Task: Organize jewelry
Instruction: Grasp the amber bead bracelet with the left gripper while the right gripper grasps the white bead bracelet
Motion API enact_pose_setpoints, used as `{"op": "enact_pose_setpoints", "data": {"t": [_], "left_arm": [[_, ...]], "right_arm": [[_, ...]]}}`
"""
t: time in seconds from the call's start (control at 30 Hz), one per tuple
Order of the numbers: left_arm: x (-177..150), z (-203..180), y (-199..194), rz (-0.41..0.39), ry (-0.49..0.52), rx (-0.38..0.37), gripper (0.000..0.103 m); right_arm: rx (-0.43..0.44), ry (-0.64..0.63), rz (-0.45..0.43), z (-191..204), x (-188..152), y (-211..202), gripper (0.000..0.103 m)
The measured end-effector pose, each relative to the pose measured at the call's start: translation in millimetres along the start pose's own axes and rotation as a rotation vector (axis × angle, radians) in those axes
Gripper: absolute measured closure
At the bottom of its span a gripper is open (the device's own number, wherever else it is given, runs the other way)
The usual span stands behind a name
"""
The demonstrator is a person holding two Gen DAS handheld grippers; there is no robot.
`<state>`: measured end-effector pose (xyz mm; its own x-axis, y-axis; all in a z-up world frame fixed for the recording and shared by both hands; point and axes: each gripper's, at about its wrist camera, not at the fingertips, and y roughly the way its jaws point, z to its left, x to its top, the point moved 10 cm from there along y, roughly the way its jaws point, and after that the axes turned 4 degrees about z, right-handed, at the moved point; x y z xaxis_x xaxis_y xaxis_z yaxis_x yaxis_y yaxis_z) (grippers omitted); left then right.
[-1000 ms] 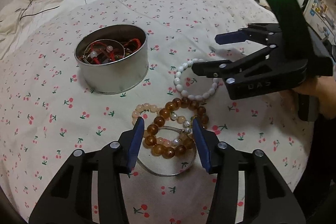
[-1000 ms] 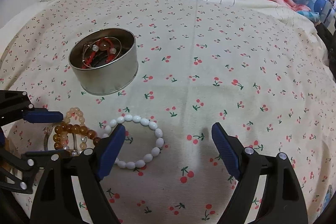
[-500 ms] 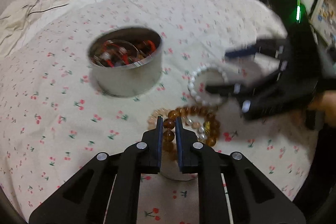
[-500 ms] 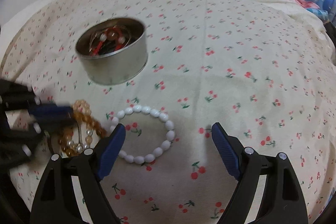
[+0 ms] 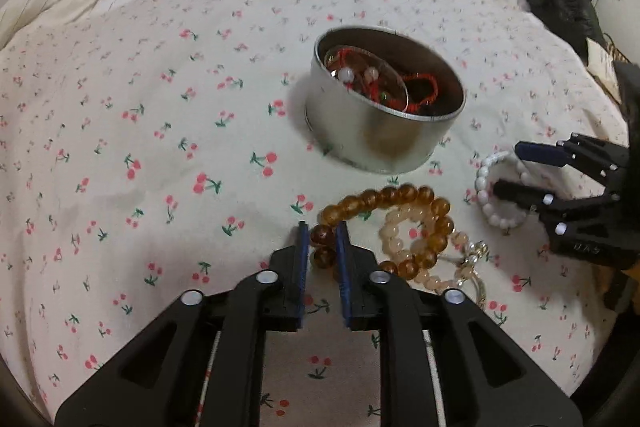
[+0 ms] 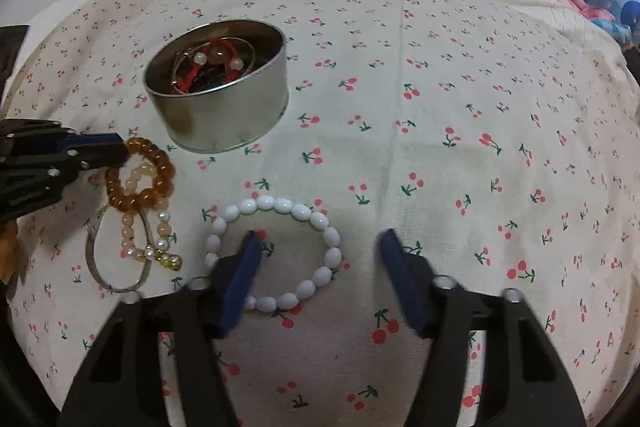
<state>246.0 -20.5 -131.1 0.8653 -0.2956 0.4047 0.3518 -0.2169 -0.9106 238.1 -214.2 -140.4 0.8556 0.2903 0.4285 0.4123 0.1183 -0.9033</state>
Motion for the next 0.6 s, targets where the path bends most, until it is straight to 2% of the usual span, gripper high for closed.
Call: {"op": "enact_pose_setpoints", "data": {"t": [0.03,0.1,0.13,0.17,0.27,0.3,0.33,0.37,0.43,0.47,0.5,0.57,0.6], "left_arm": [[0.7,0.6,0.5,-0.002,0.003,0.01,0.081],[2.5,4.3,1.0,-0.008,0.0,0.038,0.053],[4.9,6.7,0.1,-0.015,-0.005,0.057,0.048],[5.5,9.5,0.5,-0.02,-0.015,0.062,0.044],[3.4,5.4,5.4,-0.004,-0.03,0.022,0.044],[3.0,3.7,6.5,-0.004,-0.016,0.031,0.044],[2.8,1.3,7.5,-0.003,0.002,0.039,0.044],[2.2,-0.9,7.4,-0.003,0.006,0.038,0.046],[2.4,-5.7,6.1,-0.002,0.013,0.012,0.071],[2.7,-6.5,5.1,-0.002,0.017,0.006,0.09],[3.2,-6.5,3.3,-0.005,0.015,0.003,0.092],[6.2,-4.5,-2.7,-0.026,0.008,0.006,0.092],[8.9,-6.7,-7.3,-0.042,0.002,0.011,0.093]], "right_arm": [[0.002,-0.003,-0.006,0.6,0.8,-1.6,0.069],[0.003,-0.003,-0.024,-0.9,2.8,-4.9,0.085],[0.019,0.002,-0.032,-0.7,4.1,-6.8,0.091],[0.032,0.003,-0.039,1.2,5.3,-8.4,0.091],[0.029,-0.034,-0.066,8.5,10.0,-13.0,0.091],[0.025,-0.036,-0.042,8.2,7.4,-8.5,0.088],[0.024,-0.034,-0.025,8.1,5.1,-4.7,0.078],[0.023,-0.033,-0.015,8.1,3.6,-1.7,0.076],[0.014,-0.045,-0.001,10.1,2.0,2.0,0.074],[0.012,-0.047,-0.002,10.0,1.2,2.5,0.074],[0.014,-0.049,-0.006,10.7,1.5,2.1,0.076],[0.037,-0.054,-0.014,14.2,1.5,-0.2,0.095],[0.045,-0.055,-0.025,15.3,3.1,-2.0,0.095]]}}
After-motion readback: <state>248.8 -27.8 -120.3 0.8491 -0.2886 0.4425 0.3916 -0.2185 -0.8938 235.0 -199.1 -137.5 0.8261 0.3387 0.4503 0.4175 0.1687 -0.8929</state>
